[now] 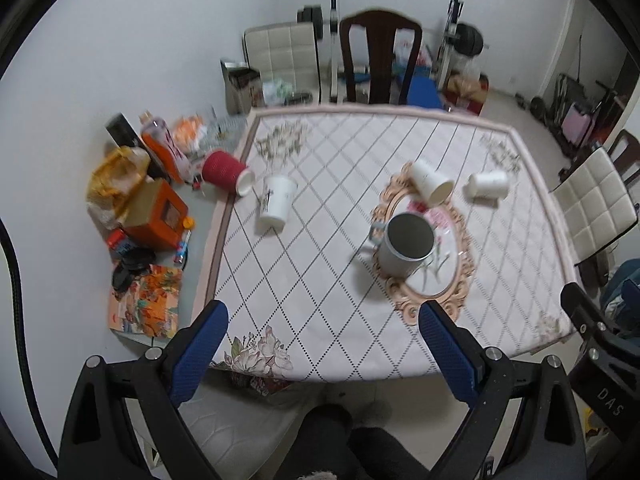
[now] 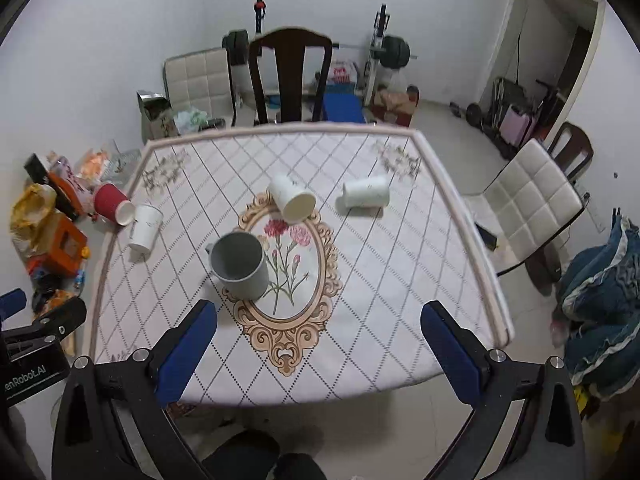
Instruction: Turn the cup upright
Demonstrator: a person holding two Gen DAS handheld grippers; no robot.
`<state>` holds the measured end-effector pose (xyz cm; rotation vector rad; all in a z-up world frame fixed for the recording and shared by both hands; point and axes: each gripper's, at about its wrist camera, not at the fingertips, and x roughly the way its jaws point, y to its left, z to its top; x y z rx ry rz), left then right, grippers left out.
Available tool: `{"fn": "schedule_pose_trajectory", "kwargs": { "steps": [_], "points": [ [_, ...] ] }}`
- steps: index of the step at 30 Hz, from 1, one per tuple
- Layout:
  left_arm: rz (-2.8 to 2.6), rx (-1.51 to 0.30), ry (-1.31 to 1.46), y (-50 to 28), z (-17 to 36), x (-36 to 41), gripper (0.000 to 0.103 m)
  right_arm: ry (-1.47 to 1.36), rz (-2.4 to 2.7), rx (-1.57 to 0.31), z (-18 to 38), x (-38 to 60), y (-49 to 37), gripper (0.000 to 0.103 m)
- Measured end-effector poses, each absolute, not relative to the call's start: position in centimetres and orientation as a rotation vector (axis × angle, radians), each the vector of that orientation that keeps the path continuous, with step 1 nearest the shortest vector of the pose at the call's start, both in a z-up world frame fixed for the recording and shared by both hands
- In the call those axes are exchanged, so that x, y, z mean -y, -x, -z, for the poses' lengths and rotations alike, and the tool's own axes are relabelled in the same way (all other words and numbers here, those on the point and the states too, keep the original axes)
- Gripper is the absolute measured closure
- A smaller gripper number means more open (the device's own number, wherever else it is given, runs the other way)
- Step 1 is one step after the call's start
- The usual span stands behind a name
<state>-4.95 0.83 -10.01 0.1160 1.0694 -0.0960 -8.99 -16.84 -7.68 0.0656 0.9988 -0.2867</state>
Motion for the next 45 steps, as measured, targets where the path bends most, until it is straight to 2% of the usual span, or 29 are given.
{"fn": "schedule_pose_trajectory", "kwargs": {
  "steps": [10, 16, 45],
  "points": [
    [0.089, -0.964, -0.107, 9.4, 4.5, -0.7, 0.006, -0.073, 0.253, -0.909, 0.3, 17.0, 14.4, 0.0],
    [0.084, -0.927, -0.088, 11.2, 2.8, -0.8, 0.006, -0.069, 0.259, -0.875, -2.0, 17.0, 16.4, 0.0],
    [0.048, -0.917, -0.096, 12.9, 2.5, -0.8, 0.006, -0.073, 0.227, -0.879, -3.3, 17.3, 17.2, 0.0]
  ]
}}
